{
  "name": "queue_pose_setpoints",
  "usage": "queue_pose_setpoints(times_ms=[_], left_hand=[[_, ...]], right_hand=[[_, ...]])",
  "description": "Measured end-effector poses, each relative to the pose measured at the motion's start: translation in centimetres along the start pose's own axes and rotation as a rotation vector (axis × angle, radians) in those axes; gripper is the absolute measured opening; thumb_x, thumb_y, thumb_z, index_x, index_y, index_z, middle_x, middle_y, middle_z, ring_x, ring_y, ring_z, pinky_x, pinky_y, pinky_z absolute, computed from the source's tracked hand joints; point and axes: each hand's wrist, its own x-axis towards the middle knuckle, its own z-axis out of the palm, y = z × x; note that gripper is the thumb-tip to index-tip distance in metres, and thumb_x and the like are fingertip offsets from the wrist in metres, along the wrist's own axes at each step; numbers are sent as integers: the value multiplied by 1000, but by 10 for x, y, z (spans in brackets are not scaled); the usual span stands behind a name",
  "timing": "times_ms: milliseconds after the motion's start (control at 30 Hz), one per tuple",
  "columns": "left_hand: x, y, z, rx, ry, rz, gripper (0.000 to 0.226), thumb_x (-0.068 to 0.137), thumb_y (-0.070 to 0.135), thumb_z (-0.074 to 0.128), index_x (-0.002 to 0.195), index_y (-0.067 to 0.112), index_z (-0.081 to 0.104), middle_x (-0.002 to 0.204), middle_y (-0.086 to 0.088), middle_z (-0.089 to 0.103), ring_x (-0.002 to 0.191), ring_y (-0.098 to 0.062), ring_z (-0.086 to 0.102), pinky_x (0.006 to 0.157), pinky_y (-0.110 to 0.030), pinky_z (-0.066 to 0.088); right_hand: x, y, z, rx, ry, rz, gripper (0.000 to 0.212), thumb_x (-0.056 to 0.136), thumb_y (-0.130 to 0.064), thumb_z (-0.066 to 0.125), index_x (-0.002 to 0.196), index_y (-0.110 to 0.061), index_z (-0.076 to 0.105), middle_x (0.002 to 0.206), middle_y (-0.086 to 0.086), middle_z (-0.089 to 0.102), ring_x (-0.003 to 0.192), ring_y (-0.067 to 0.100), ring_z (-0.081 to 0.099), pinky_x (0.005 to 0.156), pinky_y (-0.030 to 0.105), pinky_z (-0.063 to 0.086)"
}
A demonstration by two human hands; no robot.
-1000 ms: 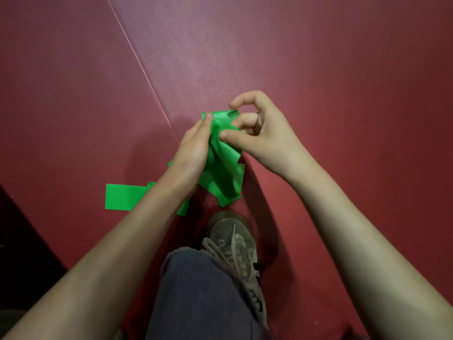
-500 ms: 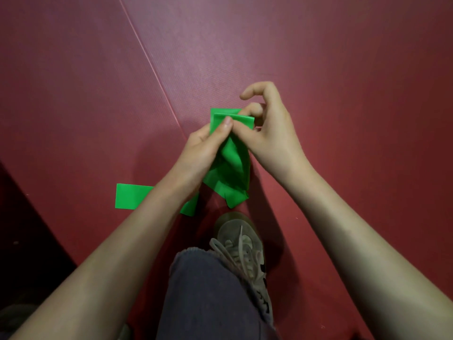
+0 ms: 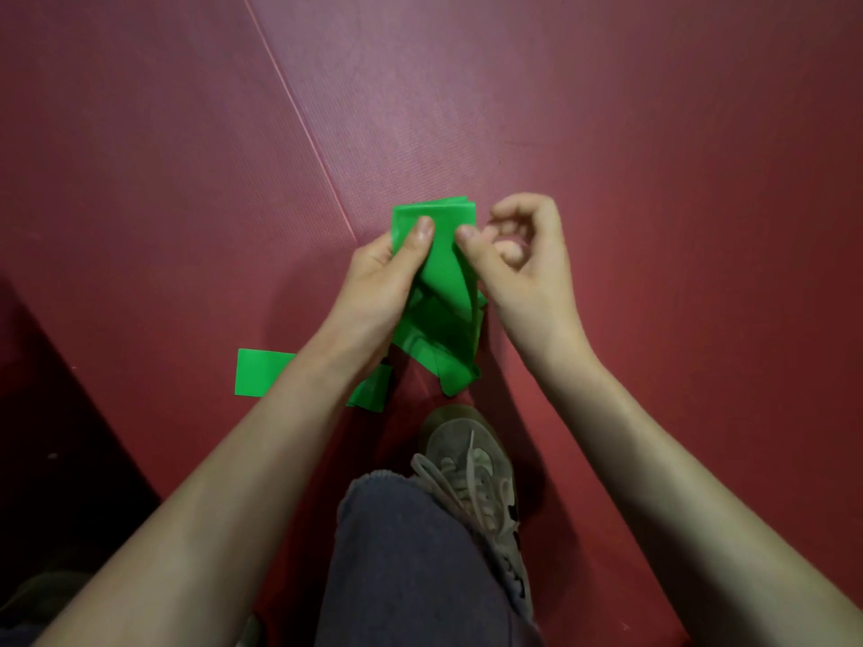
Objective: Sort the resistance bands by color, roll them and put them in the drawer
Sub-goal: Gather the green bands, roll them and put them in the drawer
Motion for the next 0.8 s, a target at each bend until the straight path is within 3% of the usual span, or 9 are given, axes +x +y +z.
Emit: queue_pose_setpoints(times_ms=[67, 133, 200, 267, 333, 467, 667, 733, 800], left_hand=[[2, 1, 2, -28, 66, 20, 27, 95, 17, 38, 81, 14, 60, 61, 7, 68, 59, -4, 63, 64, -19, 53], [5, 0, 4, -17, 123, 41, 26, 95, 18, 39, 79, 15, 59, 58, 8, 66, 56, -4, 60, 62, -21, 51], [6, -1, 5, 12, 159, 53, 27, 95, 19, 40, 76, 16, 58, 55, 9, 64, 53, -3, 58, 59, -22, 49], [8, 0, 5, 33, 183, 53, 27, 95, 20, 40, 74, 16, 58, 52, 9, 63, 50, -3, 57, 56, -21, 49], [8, 4, 5, 24, 179, 42, 28, 95, 21, 40, 75, 14, 58, 53, 6, 65, 51, -5, 60, 56, -22, 51], [8, 16, 7, 8, 112, 19, 31, 96, 21, 37, 78, 12, 60, 58, 4, 69, 55, -7, 65, 60, -22, 54], [7, 24, 7, 0, 30, -14, 32, 97, 22, 34, 82, 10, 60, 61, 1, 70, 57, -9, 66, 60, -23, 55], [6, 24, 7, 26, 20, -22, 32, 97, 22, 34, 82, 10, 59, 60, 1, 70, 55, -10, 66, 59, -25, 55], [5, 26, 7, 71, 34, -14, 30, 97, 21, 35, 81, 11, 58, 55, 1, 69, 51, -9, 64, 55, -25, 55]], right_hand=[[-9, 12, 3, -26, -30, 78, 20, 82, -12, 62, 76, -24, 47, 65, -5, 47, 52, -4, 44, 54, 12, 38], [-20, 25, 5, -134, -67, 94, 12, 84, -23, 59, 73, -21, 55, 65, -1, 57, 60, 5, 51, 61, 27, 47], [-29, 33, 9, -232, -68, 72, 30, 82, -38, 51, 73, -10, 57, 68, 13, 60, 64, 27, 53, 65, 46, 48], [-32, 33, 13, -251, -42, 36, 43, 81, -44, 44, 75, -3, 53, 69, 22, 55, 62, 31, 51, 63, 53, 45], [-33, 27, 16, -165, -91, 72, 41, 83, -41, 43, 74, -2, 50, 61, 18, 53, 55, 27, 47, 57, 49, 46], [-29, 22, 21, 234, -232, 269, 22, 94, -8, 38, 80, -12, 54, 55, -7, 63, 52, 2, 58, 51, 17, 50], [-26, 29, 33, 298, -272, 324, 21, 93, 3, 33, 103, -9, 47, 62, -4, 65, 50, -1, 60, 51, 13, 49], [-27, 31, 36, 257, -244, 314, 23, 91, 5, 38, 96, -14, 50, 72, -4, 61, 55, -3, 59, 56, 11, 48], [-31, 32, 38, 211, -205, 314, 23, 90, 3, 43, 84, -17, 53, 64, -10, 62, 55, -4, 57, 56, 11, 46]])
